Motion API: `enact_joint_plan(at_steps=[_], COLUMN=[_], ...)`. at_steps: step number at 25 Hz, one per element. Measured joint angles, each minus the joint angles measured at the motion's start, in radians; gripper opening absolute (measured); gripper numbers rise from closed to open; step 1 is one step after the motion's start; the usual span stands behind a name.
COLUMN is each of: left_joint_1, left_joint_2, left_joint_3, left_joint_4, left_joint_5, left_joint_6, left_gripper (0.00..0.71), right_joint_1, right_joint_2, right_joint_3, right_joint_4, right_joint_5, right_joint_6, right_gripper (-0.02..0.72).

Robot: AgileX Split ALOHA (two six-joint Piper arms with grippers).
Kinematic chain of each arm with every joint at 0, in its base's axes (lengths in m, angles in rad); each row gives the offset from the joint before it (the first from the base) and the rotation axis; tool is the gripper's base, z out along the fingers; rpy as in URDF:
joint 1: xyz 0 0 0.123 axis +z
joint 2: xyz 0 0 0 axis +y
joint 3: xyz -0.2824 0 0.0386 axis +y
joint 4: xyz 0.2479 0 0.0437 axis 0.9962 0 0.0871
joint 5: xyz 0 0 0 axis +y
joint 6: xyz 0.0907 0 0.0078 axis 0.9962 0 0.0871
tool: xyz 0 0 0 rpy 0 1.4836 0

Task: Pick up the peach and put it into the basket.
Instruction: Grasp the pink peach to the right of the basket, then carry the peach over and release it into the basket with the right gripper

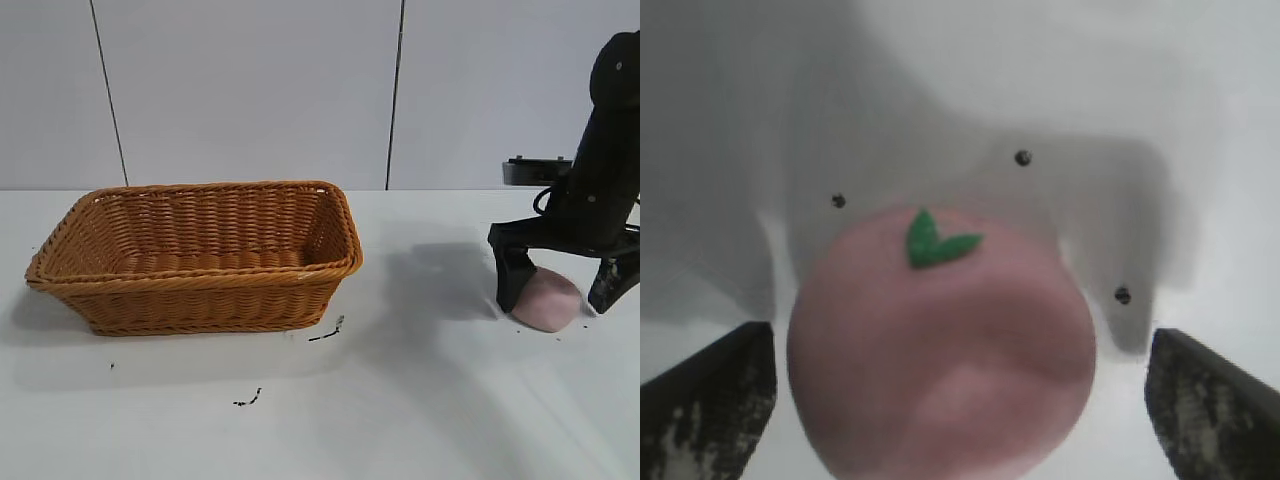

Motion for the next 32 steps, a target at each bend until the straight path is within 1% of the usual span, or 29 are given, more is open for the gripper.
enact_joint_plan(at_steps=[1,2,4,6,8,9,10,12,15,20,24,27,30,32], left_joint_1=[0.0,0.0,0.0,0.0,0.0,0.0,0.0,0.0,0.0,0.0,0.0,0.0,0.0,0.0], left_joint_2=[0.0,0.0,0.0,0.0,0.0,0.0,0.0,0.0,0.0,0.0,0.0,0.0,0.0,0.0], left_joint_3=[0.0,0.0,0.0,0.0,0.0,0.0,0.0,0.0,0.0,0.0,0.0,0.0,0.0,0.0], left_joint_4=[0.0,0.0,0.0,0.0,0.0,0.0,0.0,0.0,0.0,0.0,0.0,0.0,0.0,0.0], left_joint_5=[0.0,0.0,0.0,0.0,0.0,0.0,0.0,0.0,0.0,0.0,0.0,0.0,0.0,0.0], left_joint_6=[0.0,0.0,0.0,0.0,0.0,0.0,0.0,0.0,0.0,0.0,0.0,0.0,0.0,0.0], left_gripper=[0.693,0.693,0.693,0.693,0.693,0.693,0.693,0.693,0.693,0.693,0.693,0.693,0.693,0.693], right_joint_1=[0.0,0.0,0.0,0.0,0.0,0.0,0.0,0.0,0.0,0.0,0.0,0.0,0.001,0.017], right_joint_2=[0.0,0.0,0.0,0.0,-0.002,-0.007,-0.014,-0.033,-0.077,-0.172,-0.19,-0.19,-0.188,-0.185], right_joint_3=[0.0,-0.001,-0.002,-0.002,-0.005,-0.006,-0.006,-0.011,-0.05,-0.207,-0.364,-0.456,-0.54,-0.596], right_joint_4=[0.0,0.0,-0.001,-0.003,-0.003,-0.003,-0.003,-0.003,-0.005,0.008,0.011,0.015,0.048,0.057], right_joint_5=[-0.001,-0.003,-0.004,-0.006,-0.004,-0.001,0.003,0.02,0.076,0.234,0.33,0.352,0.351,0.352], right_joint_6=[0.0,0.0,0.0,0.0,0.0,0.0,0.0,0.0,0.0,0.0,0.0,0.0,0.003,0.006], right_gripper=[0.641,0.579,0.418,0.221,0.08,0.032,0.005,-0.008,-0.008,-0.008,-0.008,-0.008,-0.008,-0.008])
